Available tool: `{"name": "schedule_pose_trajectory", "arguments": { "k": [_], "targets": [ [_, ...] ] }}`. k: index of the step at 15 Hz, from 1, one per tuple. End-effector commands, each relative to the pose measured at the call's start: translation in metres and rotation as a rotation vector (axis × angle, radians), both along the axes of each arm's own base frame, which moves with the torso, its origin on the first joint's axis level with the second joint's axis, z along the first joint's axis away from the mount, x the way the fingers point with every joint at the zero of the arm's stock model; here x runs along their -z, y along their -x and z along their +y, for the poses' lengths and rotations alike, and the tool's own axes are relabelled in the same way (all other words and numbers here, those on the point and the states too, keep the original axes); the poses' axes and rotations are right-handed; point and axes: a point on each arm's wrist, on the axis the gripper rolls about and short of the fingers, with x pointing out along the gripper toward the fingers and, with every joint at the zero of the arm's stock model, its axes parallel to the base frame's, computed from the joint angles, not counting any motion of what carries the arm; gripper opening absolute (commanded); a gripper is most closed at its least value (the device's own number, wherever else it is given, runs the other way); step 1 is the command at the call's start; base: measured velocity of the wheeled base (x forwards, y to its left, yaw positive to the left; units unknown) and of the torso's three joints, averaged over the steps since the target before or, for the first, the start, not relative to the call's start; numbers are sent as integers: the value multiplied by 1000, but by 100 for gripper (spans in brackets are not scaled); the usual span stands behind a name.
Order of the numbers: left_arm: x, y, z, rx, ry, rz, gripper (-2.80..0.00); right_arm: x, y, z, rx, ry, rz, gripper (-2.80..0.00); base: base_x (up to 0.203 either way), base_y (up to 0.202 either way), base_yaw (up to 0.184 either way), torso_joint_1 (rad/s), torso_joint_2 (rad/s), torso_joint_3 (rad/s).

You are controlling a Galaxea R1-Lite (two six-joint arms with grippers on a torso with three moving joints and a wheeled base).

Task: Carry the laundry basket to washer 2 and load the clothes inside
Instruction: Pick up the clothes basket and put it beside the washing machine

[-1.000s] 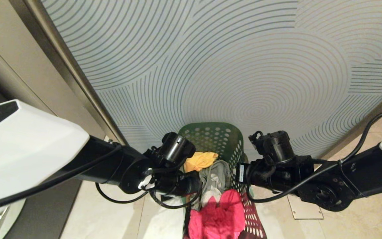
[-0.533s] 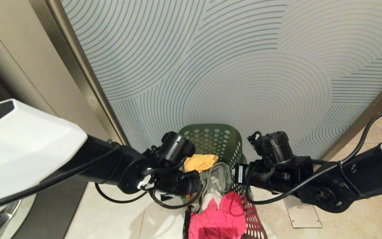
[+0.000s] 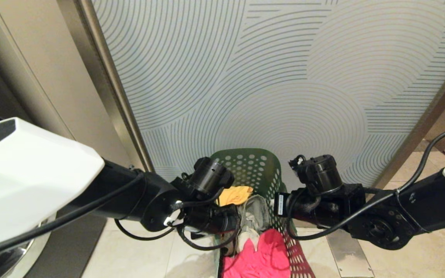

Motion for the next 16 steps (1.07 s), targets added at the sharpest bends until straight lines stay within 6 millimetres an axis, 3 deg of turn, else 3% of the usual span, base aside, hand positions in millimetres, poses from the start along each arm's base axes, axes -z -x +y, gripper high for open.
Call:
{"name": "schedule_pose_trajectory", "arguments": {
  "k": [1, 6, 16],
  "targets": [
    [-4, 3, -1, 13, 20, 4, -280, -1, 0, 0, 2, -6, -6, -280, 0, 0, 0, 2, -2, 198],
    [-3, 15, 0, 46, 25, 27, -280, -6, 2, 0, 7, -24, -13, -280, 0, 0, 0, 2, 0, 179],
    [-9, 23, 0, 63, 36, 22, -280, -4, 18, 3, -15, 51, -33, -280, 0, 0, 0, 1, 0, 8]
  ]
}}
